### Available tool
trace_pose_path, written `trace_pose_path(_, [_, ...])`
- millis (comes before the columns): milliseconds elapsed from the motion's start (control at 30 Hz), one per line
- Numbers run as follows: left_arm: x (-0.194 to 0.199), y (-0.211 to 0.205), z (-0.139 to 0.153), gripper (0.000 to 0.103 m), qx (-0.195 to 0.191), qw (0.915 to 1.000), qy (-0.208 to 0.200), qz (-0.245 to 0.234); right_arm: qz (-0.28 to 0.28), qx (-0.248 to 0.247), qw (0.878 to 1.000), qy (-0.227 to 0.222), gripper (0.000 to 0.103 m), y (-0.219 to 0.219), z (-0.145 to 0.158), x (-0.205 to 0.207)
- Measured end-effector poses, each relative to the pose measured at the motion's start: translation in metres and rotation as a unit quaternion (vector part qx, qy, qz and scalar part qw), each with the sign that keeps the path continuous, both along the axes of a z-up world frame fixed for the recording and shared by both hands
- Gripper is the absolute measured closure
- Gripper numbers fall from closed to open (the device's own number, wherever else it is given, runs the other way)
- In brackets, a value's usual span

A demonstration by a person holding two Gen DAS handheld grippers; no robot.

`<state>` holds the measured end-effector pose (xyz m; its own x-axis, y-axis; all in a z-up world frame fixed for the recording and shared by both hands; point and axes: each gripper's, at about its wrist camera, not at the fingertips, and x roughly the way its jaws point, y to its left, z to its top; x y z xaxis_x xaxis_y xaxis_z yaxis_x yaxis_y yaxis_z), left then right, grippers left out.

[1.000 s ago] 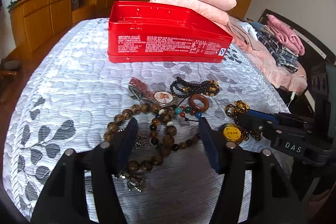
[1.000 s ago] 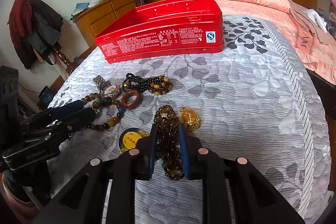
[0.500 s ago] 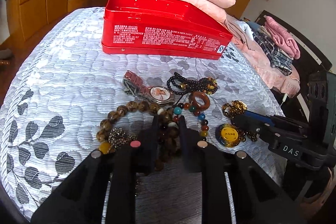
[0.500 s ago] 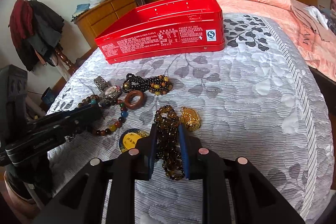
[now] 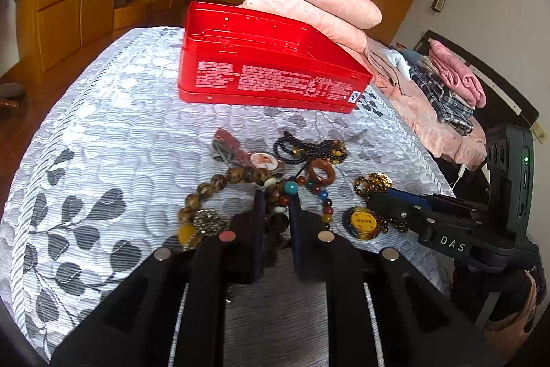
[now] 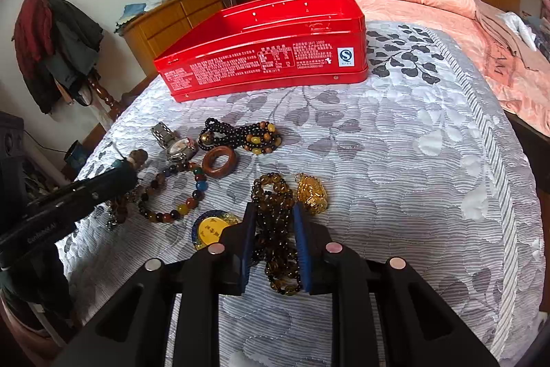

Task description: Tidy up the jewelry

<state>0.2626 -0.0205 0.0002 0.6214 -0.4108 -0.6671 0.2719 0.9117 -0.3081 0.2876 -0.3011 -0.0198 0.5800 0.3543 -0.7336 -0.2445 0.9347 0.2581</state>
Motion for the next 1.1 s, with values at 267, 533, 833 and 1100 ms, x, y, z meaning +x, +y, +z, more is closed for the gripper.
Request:
trace_pose_path(267, [0.013, -0.001, -0.018, 0.090, 0.008, 0.9994, 0.034, 0.006, 0.002, -0.004, 1.000, 0.001, 0.080, 0.002, -0.001, 0.001])
trace_pose_path(533, [0.009, 0.001, -0.011, 0.091, 0.000, 0.9997, 0.018, 0.013, -0.003, -0.004, 1.000, -0.012, 0.085, 0.001, 0.007, -0.002])
trace_pose_path(833, [-0.004, 0.019, 0.034, 0.091, -0.043, 0.9978, -0.045, 0.023, 0.007, 0.017, 0.998, -0.064, 0.086, -0.002, 0.051, -0.007])
trace_pose_path(1100, [0.000, 0.022, 0.064, 0.091, -0.074, 0.9943, -0.077, 0.009, 0.018, 0.029, 0.995, -0.098, 0.086, -0.006, 0.084, 0.003])
